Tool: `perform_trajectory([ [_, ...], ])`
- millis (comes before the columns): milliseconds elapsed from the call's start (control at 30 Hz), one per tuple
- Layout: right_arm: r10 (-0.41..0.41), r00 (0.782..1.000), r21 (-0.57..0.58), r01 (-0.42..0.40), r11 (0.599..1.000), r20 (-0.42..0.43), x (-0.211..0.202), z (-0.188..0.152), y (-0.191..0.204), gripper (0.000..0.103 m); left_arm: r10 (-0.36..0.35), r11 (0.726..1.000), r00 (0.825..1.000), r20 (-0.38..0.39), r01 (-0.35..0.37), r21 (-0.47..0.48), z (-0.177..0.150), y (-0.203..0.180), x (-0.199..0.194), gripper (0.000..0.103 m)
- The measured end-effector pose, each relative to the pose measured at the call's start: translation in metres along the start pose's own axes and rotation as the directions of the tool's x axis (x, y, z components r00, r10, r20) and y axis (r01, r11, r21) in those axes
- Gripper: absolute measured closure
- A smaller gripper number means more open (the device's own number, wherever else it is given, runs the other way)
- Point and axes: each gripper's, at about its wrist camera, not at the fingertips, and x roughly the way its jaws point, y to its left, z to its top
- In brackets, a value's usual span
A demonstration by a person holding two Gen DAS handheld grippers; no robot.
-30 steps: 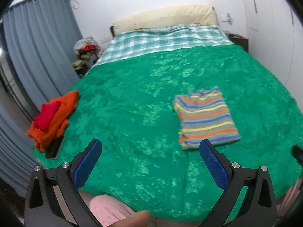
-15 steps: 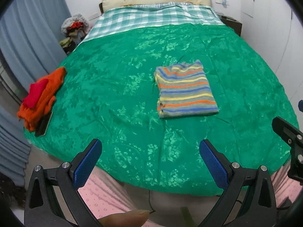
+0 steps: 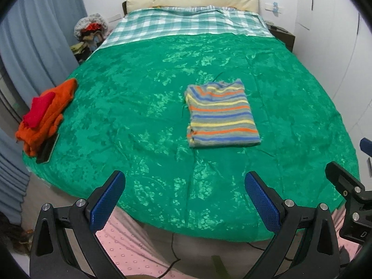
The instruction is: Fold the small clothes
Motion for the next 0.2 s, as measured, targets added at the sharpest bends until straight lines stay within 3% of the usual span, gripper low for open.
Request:
perform_trajectory([
  [200,-0.007,1.0,-0.001,0.007,1.0,0.002,0.0001,0.0009,0.0004,0.0,-0.026,0.999,1.0,0.0,0.026,-0.02,0.0014,0.0039,-0.0011,0.0],
])
